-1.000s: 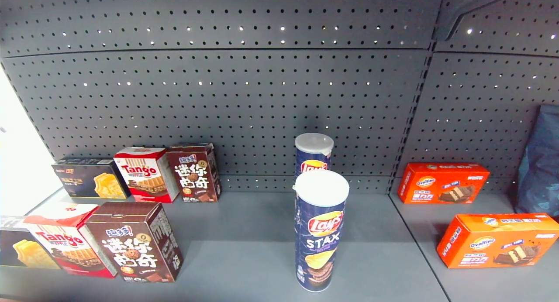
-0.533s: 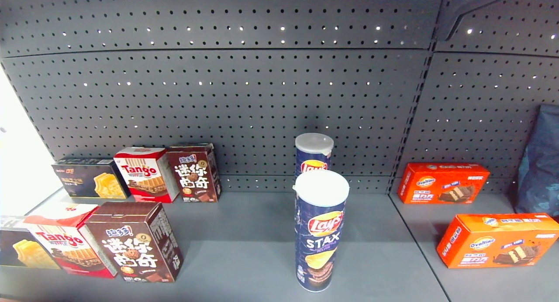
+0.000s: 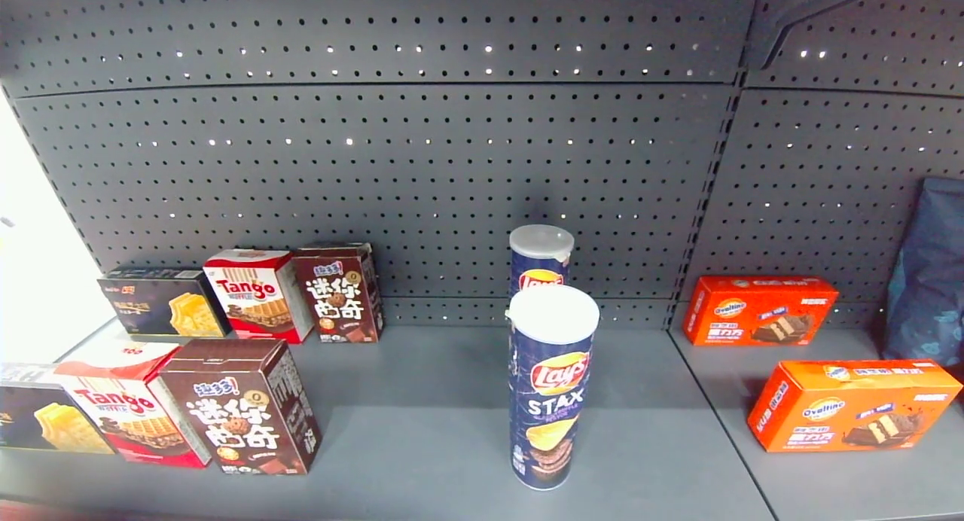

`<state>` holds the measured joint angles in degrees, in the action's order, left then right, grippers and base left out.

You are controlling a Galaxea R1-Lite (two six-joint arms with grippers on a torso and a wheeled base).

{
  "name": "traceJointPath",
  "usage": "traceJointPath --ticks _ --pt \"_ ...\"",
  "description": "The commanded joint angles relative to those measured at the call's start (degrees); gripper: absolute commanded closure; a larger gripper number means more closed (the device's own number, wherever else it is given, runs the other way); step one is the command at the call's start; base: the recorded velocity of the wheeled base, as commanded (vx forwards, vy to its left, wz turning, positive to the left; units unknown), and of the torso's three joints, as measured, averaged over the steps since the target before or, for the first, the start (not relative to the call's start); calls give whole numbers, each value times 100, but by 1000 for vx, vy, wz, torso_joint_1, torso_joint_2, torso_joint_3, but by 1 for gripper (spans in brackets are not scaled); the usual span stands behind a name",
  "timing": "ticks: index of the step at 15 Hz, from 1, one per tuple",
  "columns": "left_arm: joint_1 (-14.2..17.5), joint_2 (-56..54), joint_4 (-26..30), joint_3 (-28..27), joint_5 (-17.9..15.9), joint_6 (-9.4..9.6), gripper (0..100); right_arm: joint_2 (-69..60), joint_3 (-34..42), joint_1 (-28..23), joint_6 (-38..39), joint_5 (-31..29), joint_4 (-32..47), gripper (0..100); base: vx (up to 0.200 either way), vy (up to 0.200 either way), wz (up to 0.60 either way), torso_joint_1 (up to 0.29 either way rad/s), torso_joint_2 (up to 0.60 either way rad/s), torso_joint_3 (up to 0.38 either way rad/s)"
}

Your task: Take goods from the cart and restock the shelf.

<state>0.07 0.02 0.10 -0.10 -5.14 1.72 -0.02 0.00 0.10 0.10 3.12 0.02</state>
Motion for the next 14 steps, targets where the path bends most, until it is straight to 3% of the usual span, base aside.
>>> traceJointPath --ticks 1,3,14 --pt "1 -2 -1 1 40 -14 0 2 0 -1 -1 4 -2 0 0 0 0 0 0 0" --pt "1 -2 -1 1 154 -14 0 2 0 -1 -1 4 -2 0 0 -200 0 0 2 5" --pt "1 -2 -1 10 189 -14 0 2 0 -1 -1 4 -2 0 0 0 0 0 0 0"
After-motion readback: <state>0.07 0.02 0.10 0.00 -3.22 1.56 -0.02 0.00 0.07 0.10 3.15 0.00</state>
